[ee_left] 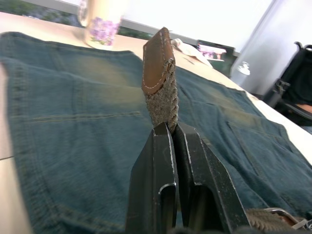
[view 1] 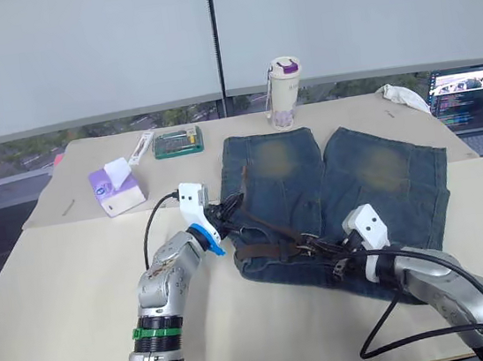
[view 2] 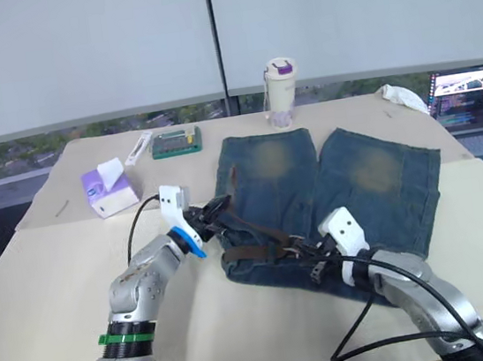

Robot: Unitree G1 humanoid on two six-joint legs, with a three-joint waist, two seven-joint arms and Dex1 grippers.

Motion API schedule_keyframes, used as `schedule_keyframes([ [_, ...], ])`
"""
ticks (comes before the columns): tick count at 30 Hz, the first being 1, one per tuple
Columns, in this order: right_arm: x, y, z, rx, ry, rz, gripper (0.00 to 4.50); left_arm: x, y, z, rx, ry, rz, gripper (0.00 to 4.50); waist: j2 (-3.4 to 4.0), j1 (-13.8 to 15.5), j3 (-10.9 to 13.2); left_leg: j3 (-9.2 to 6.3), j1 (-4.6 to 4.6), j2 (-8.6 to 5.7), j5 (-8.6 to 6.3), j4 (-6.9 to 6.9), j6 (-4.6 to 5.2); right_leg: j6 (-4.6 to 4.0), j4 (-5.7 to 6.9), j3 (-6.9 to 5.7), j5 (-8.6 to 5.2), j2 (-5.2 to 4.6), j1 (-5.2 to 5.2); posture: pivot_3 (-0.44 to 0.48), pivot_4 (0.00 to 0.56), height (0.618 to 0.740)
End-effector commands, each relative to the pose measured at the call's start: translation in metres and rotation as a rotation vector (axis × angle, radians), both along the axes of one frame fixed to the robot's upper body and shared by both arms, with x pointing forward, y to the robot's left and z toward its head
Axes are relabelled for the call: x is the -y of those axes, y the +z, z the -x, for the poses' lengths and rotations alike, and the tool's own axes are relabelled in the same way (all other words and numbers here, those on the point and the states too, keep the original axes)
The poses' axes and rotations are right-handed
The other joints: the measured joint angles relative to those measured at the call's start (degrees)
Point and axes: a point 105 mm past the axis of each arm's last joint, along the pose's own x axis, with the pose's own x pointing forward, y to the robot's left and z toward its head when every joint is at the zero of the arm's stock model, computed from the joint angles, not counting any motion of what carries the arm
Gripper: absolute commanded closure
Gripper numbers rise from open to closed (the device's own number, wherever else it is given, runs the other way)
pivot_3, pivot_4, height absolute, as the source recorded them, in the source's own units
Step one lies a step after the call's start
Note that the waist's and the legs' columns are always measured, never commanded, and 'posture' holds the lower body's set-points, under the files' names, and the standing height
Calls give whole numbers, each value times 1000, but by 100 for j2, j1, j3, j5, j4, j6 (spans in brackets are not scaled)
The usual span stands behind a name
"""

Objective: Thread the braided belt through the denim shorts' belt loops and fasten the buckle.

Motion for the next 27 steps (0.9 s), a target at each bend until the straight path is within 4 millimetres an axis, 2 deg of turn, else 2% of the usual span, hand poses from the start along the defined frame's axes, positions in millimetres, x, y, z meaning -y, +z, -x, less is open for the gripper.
schedule_keyframes([
  [1, -4, 11, -6, 58, 20, -5, 4487, -7, 15, 1, 50, 34, 12, 4500, 0, -3, 0, 0, 0, 0, 0, -1, 0, -1, 0, 1, 0, 0, -1, 0, 150, 740],
  [5, -7, 12, -6, 63, 29, -3, 4487, -11, 13, 1, 44, 40, 6, 4500, 3, -4, -2, 0, 2, 1, 1, -10, -2, -1, 0, 1, 1, 1, -3, 0, 150, 740],
  [8, -7, 15, 1, 43, 56, -15, 4487, -10, 12, 1, 44, 37, 4, 4500, 4, -5, -3, 0, 1, 1, 2, -13, -3, -2, 0, 2, 1, 1, -5, 0, 150, 740],
  [12, -6, 8, 5, 18, 75, 20, 4487, -7, 9, 0, 44, 35, 1, 4500, 4, -5, -3, 0, 2, 1, 1, -13, -3, -3, 0, 1, 2, 0, -4, 0, 150, 740],
  [17, 6, 2, -6, 26, 14, 74, 4487, -3, 12, 3, 53, 21, 3, 4500, 4, -5, -3, 0, 2, 1, 2, -13, -3, -3, 0, 1, 2, 0, -4, 0, 150, 740],
  [21, 15, -2, -5, 14, 17, 125, 4487, -1, 9, 4, 51, 19, 0, 4500, 4, -4, -3, 0, 2, 1, 2, -13, -4, -4, 1, 2, 2, 0, -4, 0, 150, 740],
  [24, 17, 5, -7, 39, 6, 117, 4487, 2, 7, 4, 48, 7, 2, 4500, 4, -3, -3, 0, 1, 0, 2, -13, -4, -4, -1, 1, 2, 0, -3, 0, 150, 740],
  [27, 9, 11, -10, 53, 10, 70, 4487, 5, 6, 4, 47, 1, 5, 4500, 2, -3, -2, 0, 2, 1, 2, -13, -4, -4, 0, 1, 2, 1, -4, 0, 150, 740],
])
